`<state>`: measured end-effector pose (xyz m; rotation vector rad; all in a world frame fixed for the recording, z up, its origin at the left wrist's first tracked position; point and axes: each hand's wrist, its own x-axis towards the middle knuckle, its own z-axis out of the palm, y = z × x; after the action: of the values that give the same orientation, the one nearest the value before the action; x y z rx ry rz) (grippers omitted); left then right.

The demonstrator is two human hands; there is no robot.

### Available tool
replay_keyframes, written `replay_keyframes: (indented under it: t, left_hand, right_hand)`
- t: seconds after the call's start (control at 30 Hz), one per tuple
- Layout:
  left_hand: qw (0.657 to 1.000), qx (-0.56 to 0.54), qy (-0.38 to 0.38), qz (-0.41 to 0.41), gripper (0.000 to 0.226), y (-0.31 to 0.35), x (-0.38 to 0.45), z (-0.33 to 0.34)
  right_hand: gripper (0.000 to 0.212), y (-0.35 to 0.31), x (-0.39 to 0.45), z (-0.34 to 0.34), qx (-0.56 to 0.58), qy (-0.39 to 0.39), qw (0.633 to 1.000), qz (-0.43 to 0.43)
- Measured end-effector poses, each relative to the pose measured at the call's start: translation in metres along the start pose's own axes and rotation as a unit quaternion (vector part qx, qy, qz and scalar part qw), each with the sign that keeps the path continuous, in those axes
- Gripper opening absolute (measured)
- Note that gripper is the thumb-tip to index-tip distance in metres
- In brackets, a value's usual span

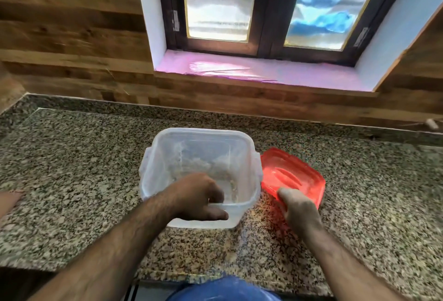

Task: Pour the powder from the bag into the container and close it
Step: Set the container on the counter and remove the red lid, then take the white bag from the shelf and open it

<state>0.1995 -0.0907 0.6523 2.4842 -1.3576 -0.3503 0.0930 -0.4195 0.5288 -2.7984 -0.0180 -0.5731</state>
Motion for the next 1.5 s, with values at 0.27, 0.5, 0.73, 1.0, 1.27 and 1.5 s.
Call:
replay_keyframes:
  t: [0.27, 0.5, 0.73, 1.0, 1.27, 1.5]
  left_hand:
    - [0.999, 0.041, 0.012, -0.007, 0.052, 0.002, 0.002, 0.002]
    - [0.988, 0.136, 0.028, 0.073, 0.058, 0.005, 0.004, 0.007]
    - [0.988, 0.135, -0.005, 0.07, 0.066, 0.011, 0.005, -0.002]
    - [0.981, 0.033, 0.187, -0.027, 0.055, -0.021, -0.028, -0.047]
    - [0.909, 0.079, 0.361, -0.191, 0.037, -0.159, -0.142, -0.188]
    - [0.762, 0.067, 0.568, -0.304, 0.027, -0.259, -0.281, -0.372]
  right_hand:
    - [0.028, 0.012, -0.039, 0.031, -0.051, -0.269, 0.961, 0.043]
    - [0.023, 0.003, -0.02, 0.015, 0.125, -0.145, 0.965, 0.177]
    - [0.036, -0.059, 0.084, -0.05, 0.289, 0.157, 0.94, 0.093]
    - [0.043, -0.173, 0.214, -0.086, 0.177, -0.014, 0.979, -0.103]
    - [0.034, -0.382, 0.342, -0.057, 0.109, -0.104, 0.969, -0.198]
    - [0.018, -0.618, 0.491, -0.078, 0.105, -0.04, 0.954, -0.279]
